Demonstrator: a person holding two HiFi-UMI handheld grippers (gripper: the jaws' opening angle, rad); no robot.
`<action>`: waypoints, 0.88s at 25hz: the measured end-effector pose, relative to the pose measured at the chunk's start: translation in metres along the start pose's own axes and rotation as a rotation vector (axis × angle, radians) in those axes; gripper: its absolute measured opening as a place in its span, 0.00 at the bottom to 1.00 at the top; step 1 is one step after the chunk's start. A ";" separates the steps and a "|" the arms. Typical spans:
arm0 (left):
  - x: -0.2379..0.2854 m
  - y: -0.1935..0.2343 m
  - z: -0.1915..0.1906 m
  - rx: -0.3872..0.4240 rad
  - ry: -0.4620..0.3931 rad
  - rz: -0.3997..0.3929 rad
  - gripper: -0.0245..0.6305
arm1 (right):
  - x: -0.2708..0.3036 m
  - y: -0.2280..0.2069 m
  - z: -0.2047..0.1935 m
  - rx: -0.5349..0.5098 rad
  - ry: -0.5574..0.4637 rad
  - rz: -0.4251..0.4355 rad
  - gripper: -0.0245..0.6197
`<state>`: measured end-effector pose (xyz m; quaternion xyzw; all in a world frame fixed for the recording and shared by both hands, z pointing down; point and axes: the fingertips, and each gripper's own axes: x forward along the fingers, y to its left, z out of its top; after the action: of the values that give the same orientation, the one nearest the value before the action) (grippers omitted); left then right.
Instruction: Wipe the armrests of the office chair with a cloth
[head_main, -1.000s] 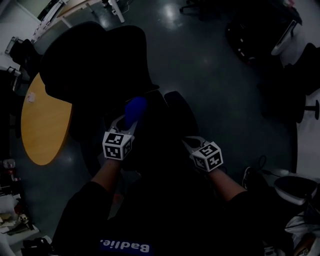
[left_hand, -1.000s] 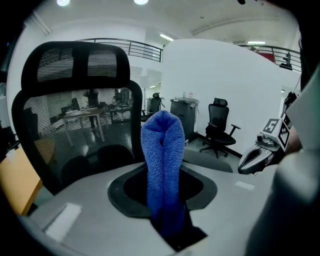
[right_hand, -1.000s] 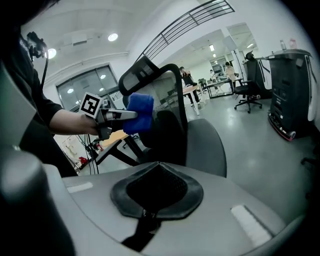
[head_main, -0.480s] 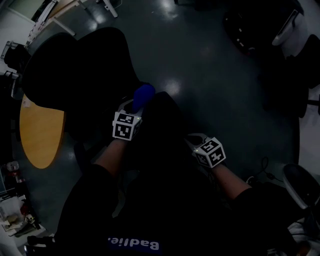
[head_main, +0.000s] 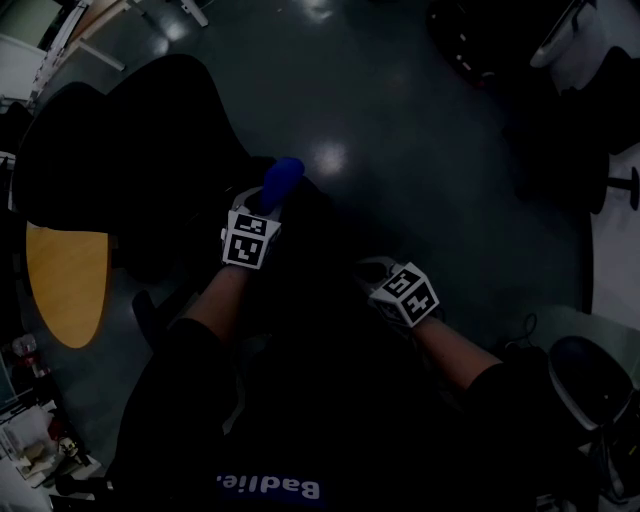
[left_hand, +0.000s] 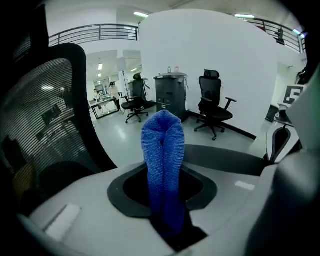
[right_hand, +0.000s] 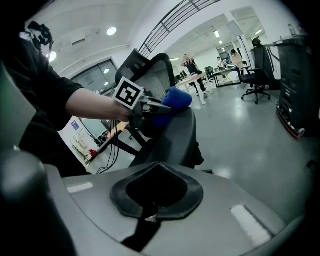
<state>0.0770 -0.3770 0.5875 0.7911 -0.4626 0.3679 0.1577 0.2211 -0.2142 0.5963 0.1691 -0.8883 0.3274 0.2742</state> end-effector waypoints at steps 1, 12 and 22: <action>0.000 0.000 0.001 0.008 0.001 0.003 0.24 | 0.000 0.000 0.001 0.000 0.001 0.003 0.05; -0.004 -0.021 -0.006 0.036 0.012 -0.004 0.24 | -0.002 0.000 -0.005 0.042 -0.022 0.012 0.05; -0.017 -0.046 -0.018 0.068 0.012 -0.043 0.24 | 0.000 0.009 -0.012 0.060 -0.027 -0.002 0.05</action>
<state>0.1033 -0.3320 0.5913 0.8035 -0.4317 0.3848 0.1413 0.2211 -0.1994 0.5990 0.1823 -0.8815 0.3514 0.2574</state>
